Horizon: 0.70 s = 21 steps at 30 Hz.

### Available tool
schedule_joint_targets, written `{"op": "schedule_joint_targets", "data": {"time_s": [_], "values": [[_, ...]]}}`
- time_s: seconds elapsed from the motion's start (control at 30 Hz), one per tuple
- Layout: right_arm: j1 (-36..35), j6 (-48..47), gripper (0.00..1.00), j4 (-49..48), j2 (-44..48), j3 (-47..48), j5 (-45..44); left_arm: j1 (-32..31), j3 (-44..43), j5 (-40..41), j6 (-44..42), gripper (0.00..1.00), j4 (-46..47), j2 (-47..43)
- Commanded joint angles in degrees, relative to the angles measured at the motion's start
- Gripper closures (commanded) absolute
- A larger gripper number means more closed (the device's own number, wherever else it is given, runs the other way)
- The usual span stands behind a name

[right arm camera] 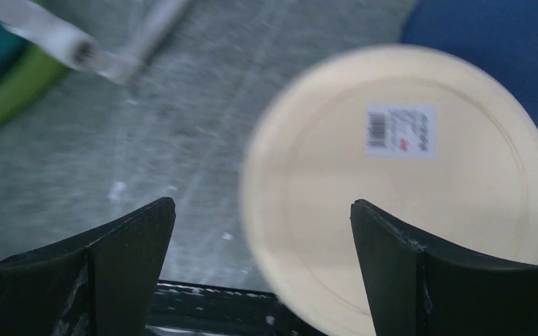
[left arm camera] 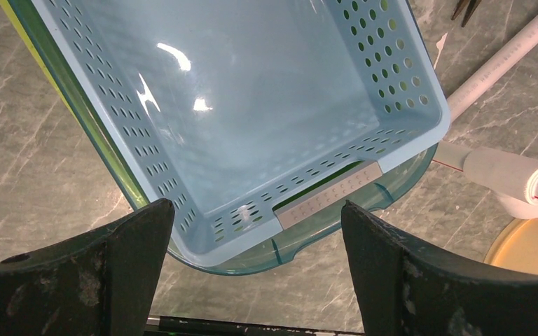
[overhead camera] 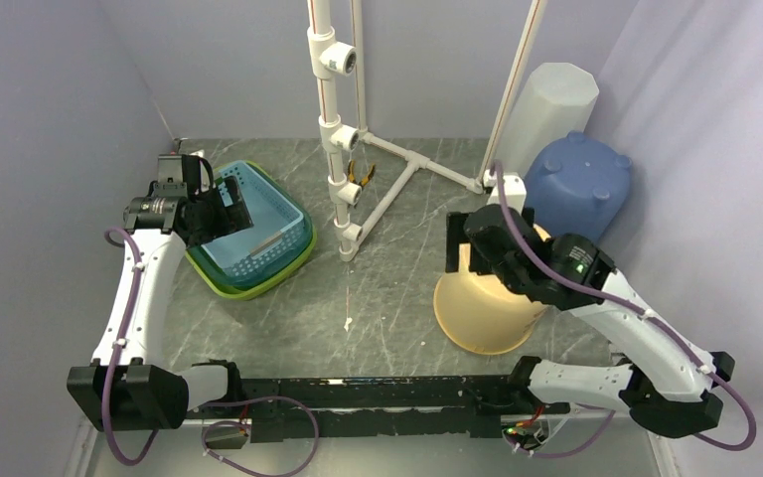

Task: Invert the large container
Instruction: Move the container to the center of the board.

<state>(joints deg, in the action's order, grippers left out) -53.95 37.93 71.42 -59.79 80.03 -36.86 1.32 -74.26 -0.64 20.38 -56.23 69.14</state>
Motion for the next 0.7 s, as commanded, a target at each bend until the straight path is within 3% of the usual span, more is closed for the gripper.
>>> {"op": "schedule_joint_targets", "data": {"time_s": [0.0, 0.2, 0.33, 0.5, 0.67], "values": [[-0.01, -7.35, 0.0, -12.38, -4.39, 8.14, 9.4, 0.3, -0.25, 0.01, -1.19, 0.05, 1.02, -1.9], [-0.08, -4.36, 0.0, -15.87, -17.36, 9.25, 13.78, 0.5, -0.24, 4.19, -0.32, 0.05, -0.87, -2.5], [0.63, -1.13, 0.0, -15.18, -20.99, 4.9, 11.11, 1.11, 0.1, 5.53, -0.24, 0.05, -1.49, -2.42], [4.41, 3.03, 0.0, -10.54, -18.87, -2.73, 8.4, 1.73, 0.4, 5.51, 0.1, 0.05, -1.09, -1.59], [7.3, 7.29, 0.0, -7.97, -10.28, -11.34, 8.35, 2.34, 1.82, 3.35, 1.13, 0.05, 0.55, -1.44]]}}
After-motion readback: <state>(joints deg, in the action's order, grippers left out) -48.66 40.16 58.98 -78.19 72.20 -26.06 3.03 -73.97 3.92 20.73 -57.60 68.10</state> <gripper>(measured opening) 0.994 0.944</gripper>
